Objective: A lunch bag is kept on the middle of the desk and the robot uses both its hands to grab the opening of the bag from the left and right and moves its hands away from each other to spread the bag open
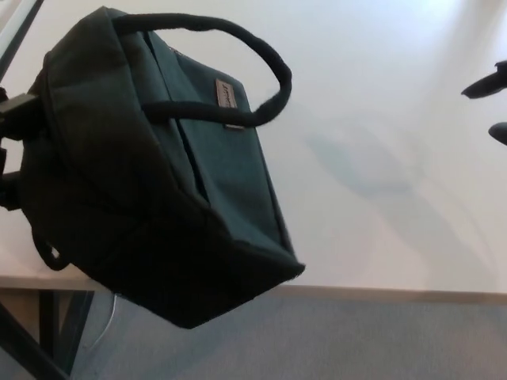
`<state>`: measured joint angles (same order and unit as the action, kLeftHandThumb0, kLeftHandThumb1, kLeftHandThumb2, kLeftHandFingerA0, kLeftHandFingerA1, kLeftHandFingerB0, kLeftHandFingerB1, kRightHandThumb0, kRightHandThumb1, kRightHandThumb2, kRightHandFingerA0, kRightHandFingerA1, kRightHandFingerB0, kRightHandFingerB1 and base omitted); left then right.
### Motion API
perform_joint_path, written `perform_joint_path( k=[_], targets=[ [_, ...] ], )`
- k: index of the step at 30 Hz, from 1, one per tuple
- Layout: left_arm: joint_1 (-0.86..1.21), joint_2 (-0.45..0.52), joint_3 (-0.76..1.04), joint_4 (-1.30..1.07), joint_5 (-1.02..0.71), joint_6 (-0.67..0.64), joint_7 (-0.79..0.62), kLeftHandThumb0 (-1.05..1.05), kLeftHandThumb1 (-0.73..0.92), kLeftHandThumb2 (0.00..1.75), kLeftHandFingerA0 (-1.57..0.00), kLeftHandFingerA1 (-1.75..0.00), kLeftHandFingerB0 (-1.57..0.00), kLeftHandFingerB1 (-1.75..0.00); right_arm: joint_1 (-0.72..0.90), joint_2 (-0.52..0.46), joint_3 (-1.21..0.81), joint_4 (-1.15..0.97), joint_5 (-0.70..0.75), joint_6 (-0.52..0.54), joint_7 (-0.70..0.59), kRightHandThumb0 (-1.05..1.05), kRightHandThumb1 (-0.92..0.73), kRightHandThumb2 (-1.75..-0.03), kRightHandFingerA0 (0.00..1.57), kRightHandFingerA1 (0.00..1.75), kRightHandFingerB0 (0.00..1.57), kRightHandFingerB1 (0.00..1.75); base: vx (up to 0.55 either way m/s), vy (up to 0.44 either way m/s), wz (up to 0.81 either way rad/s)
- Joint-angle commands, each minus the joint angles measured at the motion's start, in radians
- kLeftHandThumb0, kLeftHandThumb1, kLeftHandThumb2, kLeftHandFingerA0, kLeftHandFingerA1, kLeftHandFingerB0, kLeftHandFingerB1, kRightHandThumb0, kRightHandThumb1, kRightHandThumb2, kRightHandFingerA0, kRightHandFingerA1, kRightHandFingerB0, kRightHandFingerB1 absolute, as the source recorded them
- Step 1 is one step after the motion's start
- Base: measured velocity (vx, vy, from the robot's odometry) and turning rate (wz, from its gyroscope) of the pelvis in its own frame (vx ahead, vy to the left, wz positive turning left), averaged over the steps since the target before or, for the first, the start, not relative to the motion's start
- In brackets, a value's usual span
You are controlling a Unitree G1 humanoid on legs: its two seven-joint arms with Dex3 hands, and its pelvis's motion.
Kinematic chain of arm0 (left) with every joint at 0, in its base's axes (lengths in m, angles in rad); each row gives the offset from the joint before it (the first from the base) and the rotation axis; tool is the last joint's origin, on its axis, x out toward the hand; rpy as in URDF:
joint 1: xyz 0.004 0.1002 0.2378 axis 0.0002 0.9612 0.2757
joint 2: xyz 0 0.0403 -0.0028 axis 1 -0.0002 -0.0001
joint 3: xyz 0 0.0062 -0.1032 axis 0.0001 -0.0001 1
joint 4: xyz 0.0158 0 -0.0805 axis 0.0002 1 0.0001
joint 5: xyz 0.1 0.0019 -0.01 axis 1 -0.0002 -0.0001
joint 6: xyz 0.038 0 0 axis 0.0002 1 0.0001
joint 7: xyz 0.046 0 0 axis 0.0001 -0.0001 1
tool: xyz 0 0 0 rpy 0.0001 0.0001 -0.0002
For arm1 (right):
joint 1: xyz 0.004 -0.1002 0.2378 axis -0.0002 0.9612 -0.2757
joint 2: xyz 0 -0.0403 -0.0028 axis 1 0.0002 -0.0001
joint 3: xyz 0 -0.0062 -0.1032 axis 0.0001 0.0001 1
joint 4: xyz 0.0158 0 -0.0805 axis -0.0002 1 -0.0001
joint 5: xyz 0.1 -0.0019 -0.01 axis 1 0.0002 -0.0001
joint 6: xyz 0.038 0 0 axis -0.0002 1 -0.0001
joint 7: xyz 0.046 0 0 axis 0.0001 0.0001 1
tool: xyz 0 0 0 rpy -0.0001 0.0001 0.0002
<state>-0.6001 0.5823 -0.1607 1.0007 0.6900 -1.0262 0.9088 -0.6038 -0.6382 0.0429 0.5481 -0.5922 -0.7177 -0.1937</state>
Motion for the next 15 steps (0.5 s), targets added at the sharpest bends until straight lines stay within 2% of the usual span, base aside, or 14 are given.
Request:
perform_joint_path(
  k=[1, 3, 4, 5, 6, 7, 8, 9, 11, 12, 13, 14, 15],
  targets=[
    [-0.019, -0.008, 0.022, -0.001, -0.043, -0.045, 0.001, -0.04, 0.47, 1.27, -0.96, -1.48, -0.92, -1.28, -0.012, 0.010, -0.011, -0.042, 0.077, 0.027, 0.044, -0.18, -0.44, -0.53, 0.87, 1.51, 0.84, 0.52, 0.00, 0.000, 0.00],
    [-0.022, -0.008, 0.021, -0.006, -0.032, -0.032, 0.006, -0.04, 0.45, 1.27, -0.94, -1.50, -0.90, -1.33, -0.023, 0.003, -0.009, -0.031, 0.064, 0.010, 0.028, -0.21, -0.44, -0.54, 0.88, 1.47, 0.82, 0.52, 0.00, 0.000, 0.00],
    [-0.028, -0.005, 0.023, -0.014, -0.037, -0.035, -0.007, -0.05, 0.56, 1.10, -0.92, -1.54, -0.86, -1.38, -0.054, -0.010, -0.007, -0.053, 0.040, 0.009, 0.019, -0.23, -0.42, -0.52, 0.80, 0.51, 0.71, 0.47, 0.00, 0.000, 0.00],
    [-0.031, 0.000, 0.023, -0.022, -0.030, -0.031, -0.007, -0.07, 0.60, 1.00, -0.91, -1.53, -0.84, -1.38, -0.070, -0.014, -0.006, -0.068, 0.025, 0.025, 0.019, -0.28, -0.40, -0.52, 0.71, 0.46, 0.61, 0.42, 0.00, 0.000, 0.00],
    [-0.032, 0.002, 0.023, -0.025, -0.027, -0.029, -0.007, -0.07, 0.60, 1.00, -0.91, -1.53, -0.84, -1.38, -0.076, -0.015, -0.006, -0.074, 0.019, 0.032, 0.019, -0.28, -0.40, -0.52, 0.71, 0.46, 0.61, 0.42, 0.00, 0.000, 0.00],
    [-0.034, 0.005, 0.021, -0.034, -0.016, -0.025, 0.003, -0.07, 0.62, 0.96, -0.93, -1.53, -0.86, -1.34, -0.097, -0.022, 0.000, -0.078, 0.000, 0.051, 0.023, -0.42, -0.37, -0.63, 0.56, 0.48, 0.44, 0.43, 0.00, 0.000, 0.00],
    [-0.039, 0.007, 0.021, -0.048, -0.011, -0.018, 0.002, -0.07, 0.63, 0.91, -0.93, -1.51, -0.89, -1.28, -0.151, -0.037, 0.012, -0.081, -0.015, 0.056, 0.045, -0.37, -0.42, -0.53, 0.47, 0.39, 0.30, 0.31, 0.00, 0.000, 0.00],
    [-0.043, 0.007, 0.022, -0.052, -0.019, -0.023, -0.012, -0.05, 0.60, 0.96, -0.92, -1.51, -0.88, -1.28, -0.184, -0.044, 0.019, -0.081, -0.021, 0.054, 0.058, -0.47, -0.38, -0.62, 0.40, 0.44, 0.19, 0.34, 0.00, 0.000, 0.00],
    [-0.046, 0.009, 0.022, -0.059, -0.025, -0.035, -0.025, -0.02, 0.56, 1.00, -0.91, -1.49, -0.88, -1.27, -0.242, -0.049, 0.036, -0.083, -0.030, 0.064, 0.072, -0.46, -0.37, -0.60, 0.35, 0.42, 0.14, 0.32, 0.00, 0.000, 0.00],
    [-0.051, 0.002, 0.019, -0.068, -0.013, -0.010, -0.019, -0.08, 0.53, 1.06, -0.96, -1.46, -0.91, -1.23, -0.309, -0.050, 0.053, -0.081, -0.043, 0.081, 0.094, -0.49, -0.34, -0.63, 0.28, 0.44, 0.09, 0.25, 0.00, 0.000, 0.00],
    [-0.051, -0.002, 0.015, -0.083, 0.007, 0.024, -0.004, -0.10, 0.51, 1.08, -0.94, -1.51, -0.91, -1.29, -0.353, -0.051, 0.066, -0.078, -0.046, 0.097, 0.121, -0.46, -0.33, -0.69, 0.24, 0.48, 0.00, 0.18, 0.00, 0.000, 0.00],
    [-0.048, -0.003, 0.012, -0.100, 0.029, 0.059, 0.015, -0.10, 0.51, 1.08, -0.94, -1.51, -0.91, -1.29, -0.381, -0.054, 0.078, -0.073, -0.042, 0.112, 0.148, -0.46, -0.33, -0.69, 0.24, 0.48, 0.00, 0.18, 0.00, 0.000, 0.00],
    [-0.050, -0.006, 0.011, -0.101, 0.013, 0.040, -0.011, -0.13, 0.52, 1.07, -0.95, -1.44, -0.93, -1.24, -0.411, -0.052, 0.092, -0.073, -0.070, 0.131, 0.143, -0.52, -0.33, -0.71, 0.25, 0.49, 0.00, 0.16, 0.00, 0.000, 0.00]
  ],
)
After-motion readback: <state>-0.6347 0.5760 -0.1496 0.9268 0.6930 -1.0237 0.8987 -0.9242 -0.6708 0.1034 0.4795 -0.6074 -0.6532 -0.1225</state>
